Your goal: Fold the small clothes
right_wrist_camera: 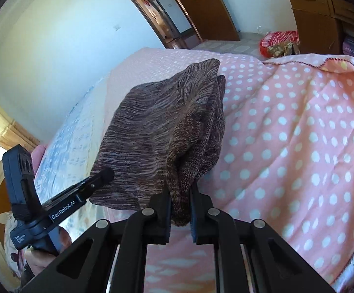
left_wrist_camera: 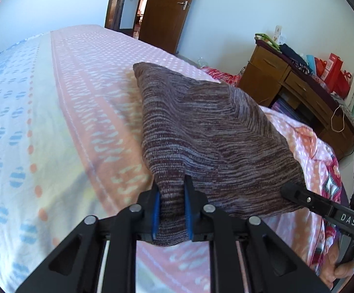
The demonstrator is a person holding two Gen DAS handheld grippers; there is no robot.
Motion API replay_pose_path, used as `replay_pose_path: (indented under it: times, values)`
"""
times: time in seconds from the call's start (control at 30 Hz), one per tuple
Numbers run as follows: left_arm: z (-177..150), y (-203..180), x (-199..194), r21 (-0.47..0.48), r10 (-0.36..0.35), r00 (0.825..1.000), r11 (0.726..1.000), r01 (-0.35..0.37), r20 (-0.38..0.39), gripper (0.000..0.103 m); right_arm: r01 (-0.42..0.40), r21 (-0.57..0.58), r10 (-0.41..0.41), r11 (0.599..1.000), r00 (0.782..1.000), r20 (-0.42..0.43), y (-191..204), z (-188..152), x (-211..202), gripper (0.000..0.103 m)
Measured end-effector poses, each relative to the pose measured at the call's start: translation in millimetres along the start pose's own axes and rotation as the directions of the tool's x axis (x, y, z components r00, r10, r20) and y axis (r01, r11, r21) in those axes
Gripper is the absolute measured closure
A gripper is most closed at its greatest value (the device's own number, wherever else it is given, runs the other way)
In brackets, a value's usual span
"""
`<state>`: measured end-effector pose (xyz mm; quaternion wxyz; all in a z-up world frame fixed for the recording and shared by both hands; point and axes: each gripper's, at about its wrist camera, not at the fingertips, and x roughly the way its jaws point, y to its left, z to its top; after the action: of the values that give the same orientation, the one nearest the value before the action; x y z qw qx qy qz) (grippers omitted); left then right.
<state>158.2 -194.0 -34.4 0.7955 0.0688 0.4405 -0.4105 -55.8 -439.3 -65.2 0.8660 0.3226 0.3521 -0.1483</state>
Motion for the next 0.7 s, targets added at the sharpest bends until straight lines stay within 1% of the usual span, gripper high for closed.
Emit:
replay_pose_path:
  times: [0.07,0.1,0.13,0.17,0.23,0.33,0.4,0.47,0.53,0.57,0.63,0.67,0.7]
  values:
    - [-5.7,1.0,7.1,0.009,0.030,0.999,1.000,-0.030,-0.013,0.085,0.040,-0.014,-0.040,0.999,0.999,-0.011,-4.7,-7.7,0.6,0.091]
    - [-6.6,1.4,12.7,0.003,0.043,0.999,0.999,-0.043,-0.023,0.083,0.047,-0.009,-0.048,0.999,0.999,-0.017,-7.6,-10.4,2.7,0.091]
    - [-9.5,4.0,15.9,-0.013,0.054,0.998,0.998,-0.054,-0.024,0.078,0.039,-0.001,-0.039,0.999,0.999,-0.011,-9.3,-12.8,2.8,0.091]
    - [-11.3,3.7,15.2,-0.018,0.064,0.998,0.998,-0.064,-0.015,0.075,0.046,-0.015,-0.046,0.999,0.999,0.000,-7.2,-13.5,2.2,0.091]
    - [-14.4,-0.6,11.3,0.000,0.098,0.995,0.995,-0.098,-0.006,0.069,0.089,-0.053,-0.089,0.995,0.996,0.011,1.0,-15.1,0.6,0.088]
    - [-20.7,-6.9,-1.7,0.037,0.144,0.989,0.989,-0.145,0.030,0.069,0.134,-0.091,-0.133,0.987,0.991,0.025,11.9,-26.6,-9.8,0.087]
    - [-25.9,-10.8,-9.8,0.057,0.172,0.984,0.983,-0.175,0.053,0.070,0.177,-0.134,-0.171,0.975,0.984,0.053,18.0,-37.9,-24.2,0.087]
    - [-31.2,-16.4,-20.5,0.076,0.201,0.976,0.975,-0.207,0.083,0.065,0.214,-0.171,-0.202,0.962,0.976,0.081,25.4,-45.7,-39.7,0.087]
    - [-35.3,-22.4,-31.4,0.093,0.216,0.969,0.969,-0.228,0.122,0.051,0.257,-0.205,-0.238,0.944,0.965,0.112,32.0,-53.0,-54.8,0.087]
    - [-38.3,-27.0,-39.7,0.102,0.226,0.963,0.965,-0.243,0.149,0.047,0.280,-0.229,-0.256,0.932,0.958,0.129,37.0,-56.9,-63.9,0.086]
    - [-43.5,-35.0,-54.3,0.112,0.246,0.949,0.956,-0.271,0.195,0.029,0.307,-0.272,-0.273,0.912,0.949,0.155,43.8,-66.2,-81.3,0.073]
    - [-46.5,-40.1,-63.0,0.117,0.253,0.942,0.952,-0.283,0.220,0.024,0.322,-0.292,-0.281,0.901,0.944,0.174,48.6,-71.5,-91.5,0.054]
    - [-48.9,-44.0,-70.0,0.118,0.257,0.936,0.950,-0.291,0.240,0.015,0.337,-0.304,-0.287,0.891,0.938,0.197,52.8,-77.0,-101.3,0.038]
